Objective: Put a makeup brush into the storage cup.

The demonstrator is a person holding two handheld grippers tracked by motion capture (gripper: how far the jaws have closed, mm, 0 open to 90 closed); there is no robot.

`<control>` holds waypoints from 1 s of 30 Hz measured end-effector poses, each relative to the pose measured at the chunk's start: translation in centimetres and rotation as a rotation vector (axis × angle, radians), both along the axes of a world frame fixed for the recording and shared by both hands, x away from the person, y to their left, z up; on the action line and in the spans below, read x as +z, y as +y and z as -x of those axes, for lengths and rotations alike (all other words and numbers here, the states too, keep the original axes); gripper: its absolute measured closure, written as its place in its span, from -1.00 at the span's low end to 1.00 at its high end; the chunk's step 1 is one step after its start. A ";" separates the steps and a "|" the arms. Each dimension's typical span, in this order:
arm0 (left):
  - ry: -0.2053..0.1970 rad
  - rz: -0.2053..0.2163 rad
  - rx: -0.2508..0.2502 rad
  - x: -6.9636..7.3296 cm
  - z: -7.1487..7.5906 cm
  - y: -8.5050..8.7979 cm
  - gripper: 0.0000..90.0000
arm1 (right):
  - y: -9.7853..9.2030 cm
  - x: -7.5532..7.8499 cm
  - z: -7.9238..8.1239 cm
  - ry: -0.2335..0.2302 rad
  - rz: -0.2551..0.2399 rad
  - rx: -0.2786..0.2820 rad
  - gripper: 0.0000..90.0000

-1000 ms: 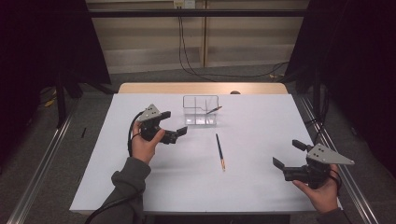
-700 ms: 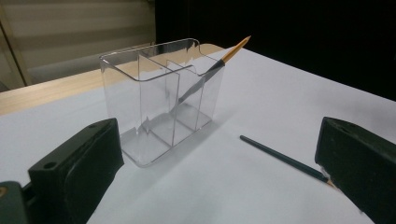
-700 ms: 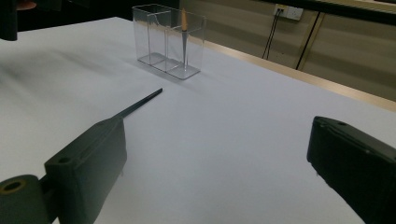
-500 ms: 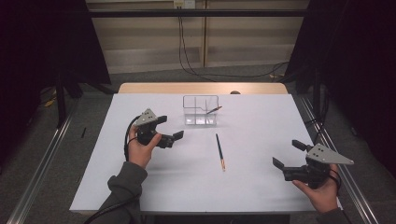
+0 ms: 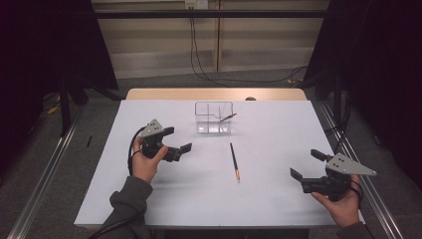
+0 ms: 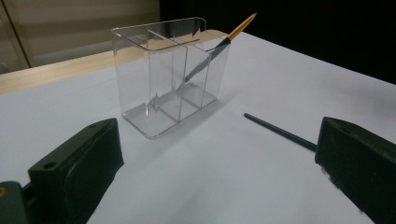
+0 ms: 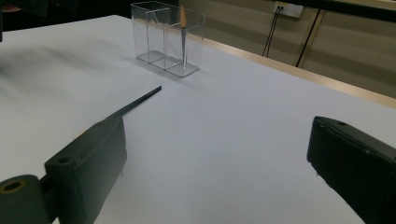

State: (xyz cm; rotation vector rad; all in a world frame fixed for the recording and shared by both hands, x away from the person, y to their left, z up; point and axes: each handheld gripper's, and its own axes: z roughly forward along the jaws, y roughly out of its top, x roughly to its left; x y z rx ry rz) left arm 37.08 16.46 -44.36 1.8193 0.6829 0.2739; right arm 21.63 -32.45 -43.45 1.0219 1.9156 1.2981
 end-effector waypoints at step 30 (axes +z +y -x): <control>0.009 -0.015 0.034 -0.6 1.9 2.4 -0.99 | 0.2 0.0 -0.2 0.006 0.000 0.007 -0.91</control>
